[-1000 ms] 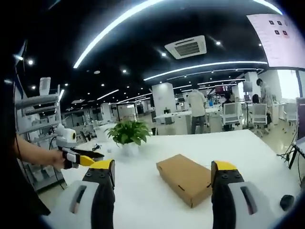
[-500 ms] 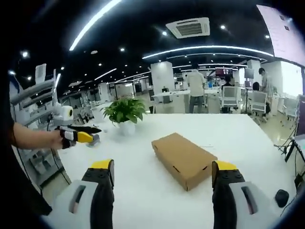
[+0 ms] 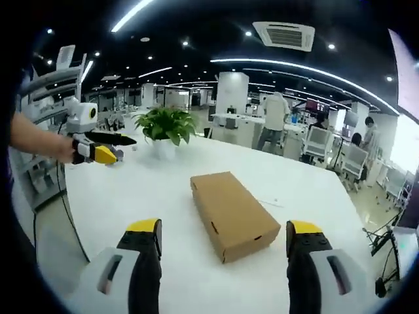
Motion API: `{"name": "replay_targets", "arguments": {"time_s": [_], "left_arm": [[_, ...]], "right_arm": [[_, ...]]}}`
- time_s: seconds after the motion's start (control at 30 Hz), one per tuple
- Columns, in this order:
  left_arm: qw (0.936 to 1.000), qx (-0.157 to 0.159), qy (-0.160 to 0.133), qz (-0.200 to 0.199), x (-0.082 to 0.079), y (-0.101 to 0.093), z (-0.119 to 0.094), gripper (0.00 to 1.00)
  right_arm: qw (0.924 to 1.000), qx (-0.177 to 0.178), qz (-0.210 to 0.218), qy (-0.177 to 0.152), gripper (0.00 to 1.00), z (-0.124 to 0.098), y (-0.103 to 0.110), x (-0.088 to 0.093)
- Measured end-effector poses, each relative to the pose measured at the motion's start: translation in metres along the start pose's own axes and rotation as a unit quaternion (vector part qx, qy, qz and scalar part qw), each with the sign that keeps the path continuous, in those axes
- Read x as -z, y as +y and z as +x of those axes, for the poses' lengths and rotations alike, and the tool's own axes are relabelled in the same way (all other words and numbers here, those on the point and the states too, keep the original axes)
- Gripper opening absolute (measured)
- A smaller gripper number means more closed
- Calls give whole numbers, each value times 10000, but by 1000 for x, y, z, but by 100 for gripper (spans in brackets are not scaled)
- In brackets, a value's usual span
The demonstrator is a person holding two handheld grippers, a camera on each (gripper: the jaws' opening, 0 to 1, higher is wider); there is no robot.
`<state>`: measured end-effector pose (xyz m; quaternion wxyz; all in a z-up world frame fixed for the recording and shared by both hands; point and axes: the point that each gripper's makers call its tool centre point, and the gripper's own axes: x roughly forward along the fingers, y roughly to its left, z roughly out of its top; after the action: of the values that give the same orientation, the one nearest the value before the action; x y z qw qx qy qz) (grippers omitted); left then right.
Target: Operate the shoe box by opening the lid, removing the specified soft item, and placing it in the target area until the item is outside and the box remains undamaged.
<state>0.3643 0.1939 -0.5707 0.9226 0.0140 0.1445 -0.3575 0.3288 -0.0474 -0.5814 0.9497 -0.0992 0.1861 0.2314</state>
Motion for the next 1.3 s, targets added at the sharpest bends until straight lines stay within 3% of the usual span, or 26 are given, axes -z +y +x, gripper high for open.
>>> {"name": "replay_targets", "arguments": {"time_s": [0.1,0.2,0.27,0.37,0.47,0.57,0.7,0.77,0.9,0.97,1.07,1.2,1.3], "left_arm": [[9999,-57,155,-44,1,3,11,89],[9996,-110,206,148,2,6,19,89],[9993,-114,354,94,7,9,23,91],[9990,120,427,44,11,6,28,96],[9950,76,968,-245,28,16,34,99],[9968,116,747,-245,23,26,40,92],[9958,97,869,-274,24,31,44,97],[9957,157,909,-100,23,31,45,96],[9956,148,925,-75,20,40,50,96],[9955,165,903,-233,17,43,53,95],[9963,236,809,-142,11,44,61,93],[9956,304,890,7,10,48,73,93],[9947,320,976,-102,8,53,82,93]], "right_arm": [[9990,-58,439,-18,79,10,-6,7],[9991,-46,409,-110,79,15,-9,8],[9989,-122,446,83,80,19,-7,10],[9989,-53,474,-9,85,19,-9,0],[9974,150,700,-13,84,23,-16,0],[9967,246,765,91,84,24,-15,6],[9955,240,887,246,84,25,-9,13],[9957,198,828,375,84,26,-5,18],[9965,298,756,181,82,26,-4,10],[9983,416,407,-11,79,28,-12,4],[9974,418,591,68,79,31,-13,6],[9968,495,616,93,79,37,-17,10],[9971,497,563,113,76,39,-20,12]]}}
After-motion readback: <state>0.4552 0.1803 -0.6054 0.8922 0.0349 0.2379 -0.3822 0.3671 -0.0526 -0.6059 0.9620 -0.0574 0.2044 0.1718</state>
